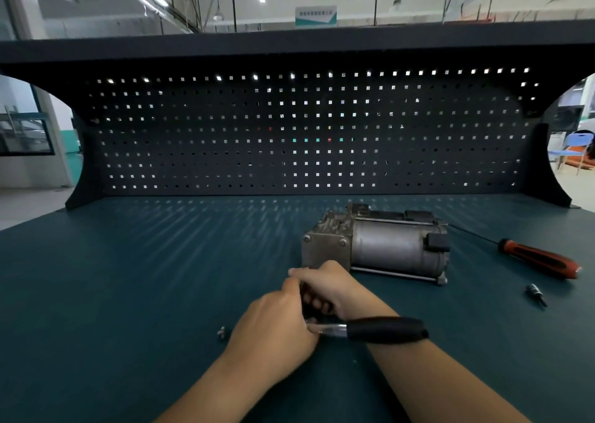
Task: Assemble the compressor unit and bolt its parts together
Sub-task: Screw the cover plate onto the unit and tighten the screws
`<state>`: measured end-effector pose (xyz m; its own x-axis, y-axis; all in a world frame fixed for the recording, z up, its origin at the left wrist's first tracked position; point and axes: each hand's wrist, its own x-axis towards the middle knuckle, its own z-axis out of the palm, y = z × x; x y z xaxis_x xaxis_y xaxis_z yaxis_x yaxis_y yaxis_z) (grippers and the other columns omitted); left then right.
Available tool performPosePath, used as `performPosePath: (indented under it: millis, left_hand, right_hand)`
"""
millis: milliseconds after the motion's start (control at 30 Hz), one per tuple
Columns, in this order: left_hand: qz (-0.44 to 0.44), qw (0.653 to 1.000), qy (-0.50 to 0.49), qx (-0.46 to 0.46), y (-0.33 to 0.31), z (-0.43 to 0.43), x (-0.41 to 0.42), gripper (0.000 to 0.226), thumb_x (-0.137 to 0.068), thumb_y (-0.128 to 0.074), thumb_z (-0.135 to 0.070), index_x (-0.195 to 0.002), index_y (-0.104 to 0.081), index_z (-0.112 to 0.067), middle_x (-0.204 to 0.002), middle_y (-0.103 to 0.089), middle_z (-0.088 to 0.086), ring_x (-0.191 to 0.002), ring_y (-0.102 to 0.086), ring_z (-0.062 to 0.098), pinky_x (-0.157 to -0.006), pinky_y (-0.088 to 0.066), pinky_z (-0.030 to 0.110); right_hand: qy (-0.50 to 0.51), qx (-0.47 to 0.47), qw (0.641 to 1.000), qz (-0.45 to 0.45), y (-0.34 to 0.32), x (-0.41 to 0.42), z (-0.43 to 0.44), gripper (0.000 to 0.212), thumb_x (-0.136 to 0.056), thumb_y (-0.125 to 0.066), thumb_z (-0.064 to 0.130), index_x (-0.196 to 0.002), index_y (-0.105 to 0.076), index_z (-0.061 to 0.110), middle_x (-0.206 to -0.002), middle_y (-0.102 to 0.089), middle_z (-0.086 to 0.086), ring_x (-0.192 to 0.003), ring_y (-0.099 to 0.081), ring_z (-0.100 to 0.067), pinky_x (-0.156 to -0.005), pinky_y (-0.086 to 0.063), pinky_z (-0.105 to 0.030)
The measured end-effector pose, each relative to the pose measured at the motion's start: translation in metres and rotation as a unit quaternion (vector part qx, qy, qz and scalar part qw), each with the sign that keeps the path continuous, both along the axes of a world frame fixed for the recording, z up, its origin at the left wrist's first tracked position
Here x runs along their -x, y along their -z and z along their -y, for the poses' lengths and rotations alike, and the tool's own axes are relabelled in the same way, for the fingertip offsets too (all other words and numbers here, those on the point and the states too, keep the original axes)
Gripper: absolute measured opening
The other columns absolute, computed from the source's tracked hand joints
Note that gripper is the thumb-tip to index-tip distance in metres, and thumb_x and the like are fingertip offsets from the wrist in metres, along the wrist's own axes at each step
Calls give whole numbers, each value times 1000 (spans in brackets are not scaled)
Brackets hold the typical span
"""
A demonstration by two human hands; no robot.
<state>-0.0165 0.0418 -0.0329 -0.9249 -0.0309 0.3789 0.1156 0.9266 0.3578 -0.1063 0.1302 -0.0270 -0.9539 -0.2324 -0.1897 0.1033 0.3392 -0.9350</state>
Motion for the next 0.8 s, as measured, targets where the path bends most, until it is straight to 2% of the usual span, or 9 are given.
performPosePath:
  millis: [167, 233, 300, 367, 400, 467, 567, 667, 800]
  left_hand:
    - [51, 966, 4, -254, -7, 0, 1, 22, -88, -54, -42, -100, -46, -25, -87, -63, -4, -63, -59, 10, -55, -40, 21]
    - [130, 832, 10, -539, -14, -3, 1, 26, -92, -52, -39, -100, -52, -14, -79, -66, 4, -40, -48, 8, -40, -36, 18]
    - [181, 610, 6, -771, -23, -4, -1, 27, -92, -53, -35, -98, -49, -9, -77, -68, 18, -31, -43, 8, -32, -35, 13]
    - [173, 524, 4, -834, -27, -2, -2, 24, -92, -52, -31, -98, -44, -9, -73, -67, 24, -28, -41, 10, -30, -33, 11]
    - [174, 555, 12, -813, -28, -2, -3, 19, -92, -51, -29, -97, -44, -12, -69, -67, 22, -28, -40, 9, -31, -32, 11]
    - [157, 714, 18, -682, -26, -2, -3, 4, -92, -49, -22, -94, -45, -22, -67, -66, 12, -31, -40, 8, -33, -30, 14]
    - [88, 953, 48, -285, -11, 3, -2, 18, -88, -48, -26, -102, -41, -35, -87, -66, 0, -56, -54, 10, -54, -41, 23]
    - [49, 991, 80, -91, -1, 3, -4, 31, -84, -53, -31, -114, -45, -32, -101, -62, -11, -91, -58, 11, -75, -46, 26]
    - [68, 958, 90, -262, -3, 0, -1, 21, -84, -61, -38, -102, -49, -35, -93, -57, -20, -80, -55, -7, -63, -41, 6]
  right_hand:
    - [5, 51, 999, -6, 1, 1, 1, 23, -88, -53, 5, -65, -51, 6, -60, -48, -9, -41, -47, -14, -41, -34, -22]
    - [11, 49, 999, 6, 1, 0, 1, 15, -86, -55, 10, -71, -55, 6, -54, -51, -8, -43, -43, -16, -41, -29, -21]
    - [19, 46, 999, 18, 0, -1, 0, 16, -88, -55, 17, -75, -53, 8, -41, -51, 0, -40, -44, -13, -38, -29, -15]
    - [14, 44, 999, 27, -2, -1, -1, 20, -90, -53, 20, -73, -50, 10, -30, -45, 5, -38, -43, -11, -37, -29, -14]
    - [11, 43, 999, 31, -3, -1, -1, 21, -91, -52, 20, -73, -50, 10, -30, -44, 5, -37, -42, -11, -38, -29, -14]
    - [5, 41, 999, 35, -3, -2, 0, 21, -91, -49, 18, -73, -51, 8, -31, -44, 3, -33, -40, -11, -39, -27, -15]
    - [6, 58, 998, 8, 0, -3, 0, 30, -90, -49, 12, -61, -49, 8, -39, -46, -4, -37, -39, -14, -42, -26, -21]
    - [22, 50, 998, -37, 4, -1, 1, 34, -86, -59, 15, -55, -50, 9, -51, -45, -5, -46, -43, -15, -45, -32, -24]
    - [31, 85, 996, -28, 5, 1, 1, 26, -87, -58, 8, -62, -51, 8, -60, -50, -5, -54, -49, -15, -54, -42, -24]
